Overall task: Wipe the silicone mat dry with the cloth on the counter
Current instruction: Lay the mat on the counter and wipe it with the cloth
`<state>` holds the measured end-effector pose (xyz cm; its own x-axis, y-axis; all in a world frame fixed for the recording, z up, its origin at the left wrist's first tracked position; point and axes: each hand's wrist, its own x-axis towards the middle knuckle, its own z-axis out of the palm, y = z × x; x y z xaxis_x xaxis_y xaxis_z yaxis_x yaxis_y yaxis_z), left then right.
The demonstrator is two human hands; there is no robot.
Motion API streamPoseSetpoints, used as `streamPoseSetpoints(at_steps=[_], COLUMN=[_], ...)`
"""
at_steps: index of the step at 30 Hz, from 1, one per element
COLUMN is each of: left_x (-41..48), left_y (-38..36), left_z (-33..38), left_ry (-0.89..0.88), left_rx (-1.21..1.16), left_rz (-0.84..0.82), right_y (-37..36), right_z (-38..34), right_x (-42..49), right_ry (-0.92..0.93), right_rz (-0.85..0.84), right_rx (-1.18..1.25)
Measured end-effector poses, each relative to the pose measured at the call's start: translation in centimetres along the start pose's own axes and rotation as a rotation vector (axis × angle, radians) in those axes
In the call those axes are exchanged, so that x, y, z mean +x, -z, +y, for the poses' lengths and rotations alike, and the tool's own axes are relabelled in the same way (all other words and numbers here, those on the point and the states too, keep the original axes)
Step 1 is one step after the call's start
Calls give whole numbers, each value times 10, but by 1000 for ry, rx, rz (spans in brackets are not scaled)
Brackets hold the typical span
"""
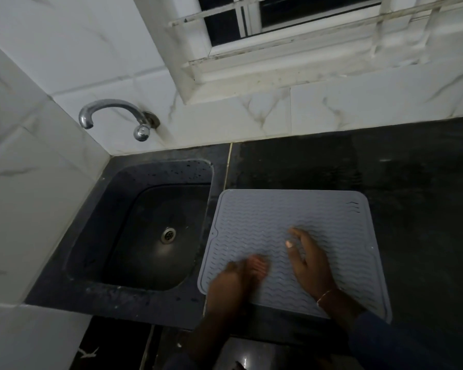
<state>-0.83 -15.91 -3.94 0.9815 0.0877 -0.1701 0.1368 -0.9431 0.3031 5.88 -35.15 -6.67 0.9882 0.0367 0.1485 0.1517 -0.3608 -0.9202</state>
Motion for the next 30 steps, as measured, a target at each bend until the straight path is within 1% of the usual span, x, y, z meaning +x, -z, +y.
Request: streamPoseSetpoints(at_steps=[3,5,6,7,9,11,13,15,16,19,20,22,23,25,26,27,29,30], left_x=[5,6,5,4,-2,-7,-6,-6,-11,-23,-24,-21,-21,-21,-21,-21,-24,-24], left_y=[17,18,14,9,-10,-24,-28,-21,-14,17,26,32,34,22,10,-3,-24,-28], left_z=[-49,-50,-38,-18,32,75,81,48,22,-59,-76,-79,-64,-17,9,34,74,81], left_ry=[217,247,218,140,-40,-162,-198,-134,-69,223,292,329,326,197,106,1,-152,-186], left_rx=[-30,-120,-202,-282,-345,-273,-181,-161,-148,-71,-40,-33,-98,-221,-261,-271,-191,-145], left_rz=[99,218,253,270,183,81,59,72,97,241,263,306,325,331,292,217,87,64], right_y=[0,-1,-1,0,1,2,1,-1,-2,-4,-5,-5,-5,-3,-3,-2,0,1], right_z=[-1,0,1,1,0,3,5,6,4,3,4,5,6,5,5,5,6,7], right_x=[0,-1,-1,0,0,0,0,0,0,-1,-1,0,0,0,0,0,0,0], right_ry=[25,51,56,55,51,45,25,34,51,81,80,83,87,86,82,78,73,72], right_rz=[-34,-64,-72,-78,-94,-112,-118,-120,-119,-118,-123,-134,-136,-134,-134,-136,-134,-132], right_rx=[-42,-49,-44,-37,-19,-13,-39,-96,-127,-166,-171,-173,-161,-122,-101,-80,-59,-61])
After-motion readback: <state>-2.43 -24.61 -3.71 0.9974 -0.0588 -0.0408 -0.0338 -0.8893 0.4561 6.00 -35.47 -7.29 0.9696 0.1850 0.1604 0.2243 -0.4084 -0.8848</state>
